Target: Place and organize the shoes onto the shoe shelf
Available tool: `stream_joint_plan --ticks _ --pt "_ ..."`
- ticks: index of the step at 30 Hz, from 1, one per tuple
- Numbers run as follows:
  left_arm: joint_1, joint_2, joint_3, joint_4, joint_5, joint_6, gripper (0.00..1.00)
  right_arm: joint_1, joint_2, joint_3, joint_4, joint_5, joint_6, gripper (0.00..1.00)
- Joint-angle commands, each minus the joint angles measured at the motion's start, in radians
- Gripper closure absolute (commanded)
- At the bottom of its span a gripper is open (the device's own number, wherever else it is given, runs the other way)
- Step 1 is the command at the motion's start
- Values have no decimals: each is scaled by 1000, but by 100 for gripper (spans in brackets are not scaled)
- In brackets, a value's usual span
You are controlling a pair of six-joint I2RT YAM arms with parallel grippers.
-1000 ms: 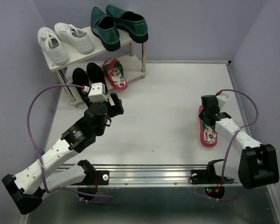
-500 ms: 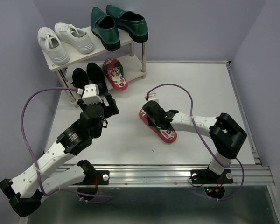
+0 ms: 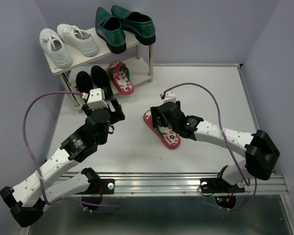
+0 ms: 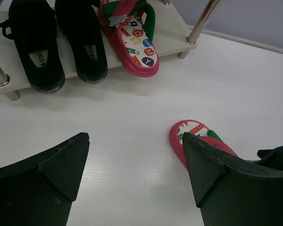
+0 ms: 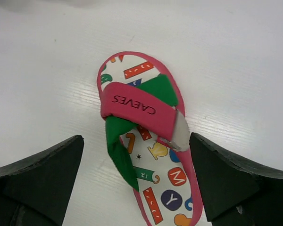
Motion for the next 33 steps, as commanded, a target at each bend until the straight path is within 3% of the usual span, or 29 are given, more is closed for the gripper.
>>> stream_joint_plan --ticks 1,7,15,21,22,27,28,30,33 --pt "5 6 37 32 -16 -2 9 -65 -96 -113 26 24 58 1" --pt "5 9 33 33 -8 -13 9 -102 -89 -204 51 -66 64 17" --pt "5 14 34 27 -7 -18 9 -149 44 -218 168 -125 62 23" --pt "5 6 37 17 -14 -18 9 -200 69 -210 274 -163 78 52" --pt "5 6 34 14 -14 -21 9 -209 68 -211 281 -165 84 61" --pt "5 -1 22 17 -11 -27 9 -228 54 -233 302 -168 108 83" --pt "5 0 22 17 -13 -27 9 -228 46 -239 305 -166 118 92" --pt "5 0 20 20 -13 -22 9 -228 38 -250 308 -166 125 99" --pt "4 3 20 23 -16 -18 9 -228 25 -257 321 -175 131 99"
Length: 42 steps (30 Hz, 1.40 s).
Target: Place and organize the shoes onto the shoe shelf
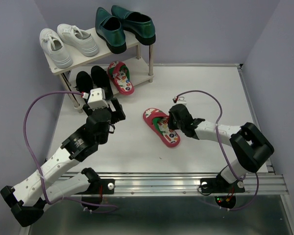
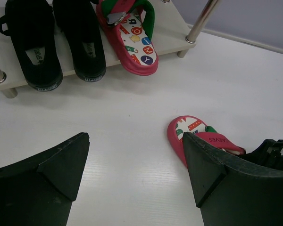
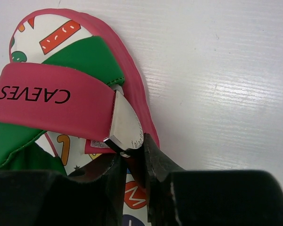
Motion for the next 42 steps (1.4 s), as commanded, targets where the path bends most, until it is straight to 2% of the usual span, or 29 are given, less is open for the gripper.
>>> stream_joint_plan --ticks 1,6,11,29,42 --pt "2 -11 22 24 -23 0 9 -9 -45 -15 95 -1 31 99" --pt "2 -11 23 26 -26 1 9 -9 -83 17 98 10 26 99" --pt "2 -16 20 27 -29 3 9 -9 -59 144 81 62 5 99" --pt "2 -57 34 -3 -75 18 9 -56 260 664 68 102 -64 99" --pt "2 -69 25 -20 -71 -8 9 -75 484 1002 71 71 -31 99"
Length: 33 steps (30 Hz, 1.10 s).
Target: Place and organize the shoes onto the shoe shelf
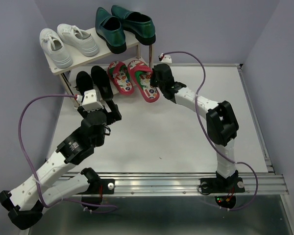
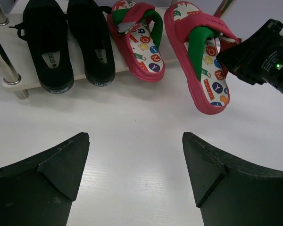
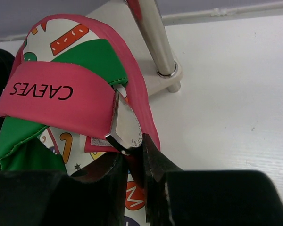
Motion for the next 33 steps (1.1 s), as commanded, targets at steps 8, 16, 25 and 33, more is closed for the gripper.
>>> stream_joint_plan --ticks 8,16,25,33 --pt "2 -15 26 0 -50 -7 9 -7 83 215 159 -2 86 99" --pt "2 -9 28 -11 -56 -18 9 -16 185 322 215 16 135 99" --pt "2 2 34 -25 -61 -30 9 -16 254 368 266 105 140 99" --pt "2 13 37 -31 -65 -37 9 -16 255 319 379 78 155 99"
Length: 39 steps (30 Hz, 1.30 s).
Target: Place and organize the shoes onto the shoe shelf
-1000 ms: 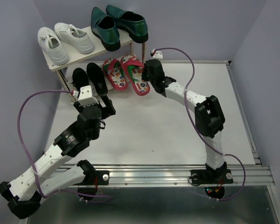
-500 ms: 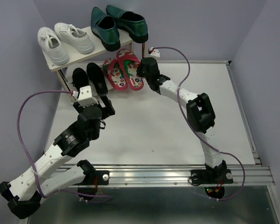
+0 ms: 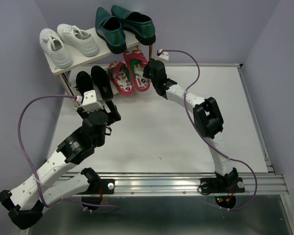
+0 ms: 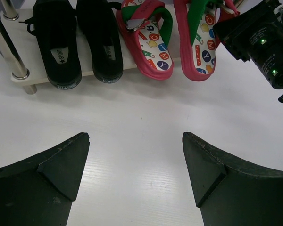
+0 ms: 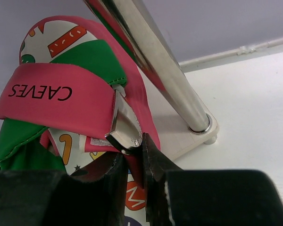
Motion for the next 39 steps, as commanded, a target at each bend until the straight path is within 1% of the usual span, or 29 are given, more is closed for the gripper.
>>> stream_joint_plan --ticks 1,4,7,9,13,16,20,23,27,31,34,37,39 --pt "2 9 39 0 -35 -11 9 -5 -11 31 220 9 39 99" --pt "2 9 42 0 -35 -11 9 -5 -14 31 218 10 37 99" --pt "2 9 40 -2 -37 -10 9 6 -22 29 214 76 4 99" --pt "2 9 40 -2 -35 -11 9 18 -8 55 178 115 -33 99" --pt "2 9 37 1 -34 -15 9 38 21 109 169 193 -130 99" --pt "2 11 39 1 -34 -15 9 58 61 179 163 242 -217 99" --pt "2 12 40 0 -35 -15 9 77 116 249 148 279 -265 99" --pt "2 11 40 -3 -37 -15 9 77 154 270 148 302 -289 99" --pt "2 11 39 -3 -40 -15 9 86 183 290 146 294 -293 99" --pt "2 8 40 -6 -40 -16 9 86 206 298 148 239 -297 99" --pt "2 5 39 -11 -40 -18 9 86 217 316 151 233 -313 99" --pt "2 -6 36 -14 -43 -21 9 66 220 322 154 166 -317 99" --pt "2 -9 34 -14 -42 -21 9 55 226 338 154 83 -325 98"
